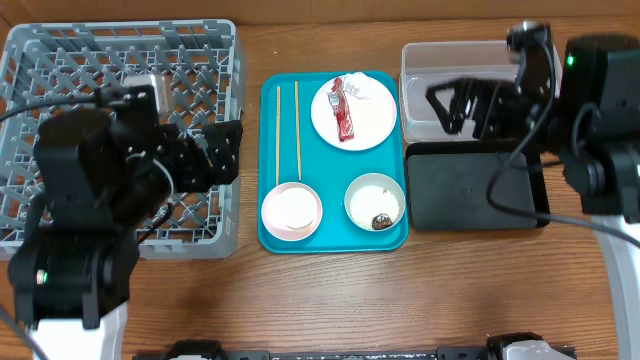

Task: Sort waste into correct bins and load items into the dishwasher
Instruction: 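Reach the right gripper to the plate and grasp the red wrapper and tissue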

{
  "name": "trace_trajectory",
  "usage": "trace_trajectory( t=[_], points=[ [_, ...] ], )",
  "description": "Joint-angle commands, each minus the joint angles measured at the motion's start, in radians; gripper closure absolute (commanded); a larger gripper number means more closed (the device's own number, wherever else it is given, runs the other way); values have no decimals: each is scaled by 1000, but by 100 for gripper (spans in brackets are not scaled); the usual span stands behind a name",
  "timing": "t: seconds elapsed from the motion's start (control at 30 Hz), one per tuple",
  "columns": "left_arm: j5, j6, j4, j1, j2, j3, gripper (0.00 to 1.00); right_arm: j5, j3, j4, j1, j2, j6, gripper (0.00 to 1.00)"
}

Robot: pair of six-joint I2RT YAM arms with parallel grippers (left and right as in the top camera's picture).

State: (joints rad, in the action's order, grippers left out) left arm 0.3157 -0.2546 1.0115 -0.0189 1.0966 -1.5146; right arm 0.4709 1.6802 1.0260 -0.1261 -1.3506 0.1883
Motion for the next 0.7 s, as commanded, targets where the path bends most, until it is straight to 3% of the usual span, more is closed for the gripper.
trace_trajectory(
  t=[0.0,0.1,0.3,0.47,0.67],
  points=[
    [18,31,23,5,46,-27,0,165,31,-37,-24,-55,-29,0],
    [19,30,45,5,89,-27,0,100,31,-33,-99,-132,-29,0],
    [29,30,92,5,167,-27,0,-273,30,-48,-286,-325,-29,0],
    [25,31,94,5,227,-26,0,-386,29,-145,-357,-502,-29,1],
    [63,30,250,5,281,-26,0,-403,29,-297,-346,-688,-19,18]
  ],
)
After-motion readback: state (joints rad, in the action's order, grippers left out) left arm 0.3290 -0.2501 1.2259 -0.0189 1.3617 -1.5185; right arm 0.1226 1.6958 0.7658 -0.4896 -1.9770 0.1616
